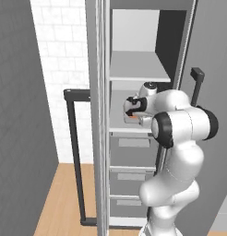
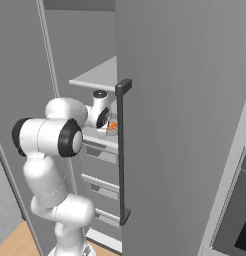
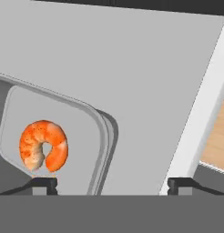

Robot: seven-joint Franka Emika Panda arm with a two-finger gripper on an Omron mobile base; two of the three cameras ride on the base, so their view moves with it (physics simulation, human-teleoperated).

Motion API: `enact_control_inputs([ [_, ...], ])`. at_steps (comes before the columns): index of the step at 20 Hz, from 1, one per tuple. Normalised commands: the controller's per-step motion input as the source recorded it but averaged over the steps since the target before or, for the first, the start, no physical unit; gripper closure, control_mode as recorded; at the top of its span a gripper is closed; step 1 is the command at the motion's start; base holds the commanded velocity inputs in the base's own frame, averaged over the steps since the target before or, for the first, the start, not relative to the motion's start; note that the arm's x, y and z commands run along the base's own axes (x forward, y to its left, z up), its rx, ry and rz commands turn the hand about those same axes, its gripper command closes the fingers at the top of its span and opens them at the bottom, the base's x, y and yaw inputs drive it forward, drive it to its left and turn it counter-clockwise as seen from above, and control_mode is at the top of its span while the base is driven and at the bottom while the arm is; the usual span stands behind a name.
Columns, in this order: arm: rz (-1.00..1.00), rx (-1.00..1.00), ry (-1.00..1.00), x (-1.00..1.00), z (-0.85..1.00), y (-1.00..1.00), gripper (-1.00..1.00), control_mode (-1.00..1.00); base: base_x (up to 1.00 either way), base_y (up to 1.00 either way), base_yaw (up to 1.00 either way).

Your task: Take the meat container that has the shrimp and place it on the second highest rack of the freezer. Then take the vegetable container that has the onion and mushroom and place it on the highest rack of the freezer.

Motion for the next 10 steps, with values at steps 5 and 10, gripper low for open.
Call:
enact_control_inputs([
  [5, 0.00, 0.00, -0.07, -0.96, 0.85, 0.03, -1.00, -1.00, 0.00, 0.00, 0.00],
  [10, 0.00, 0.00, 0.09, -1.00, 0.70, 0.00, -1.00, -1.00, 0.00, 0.00, 0.00],
])
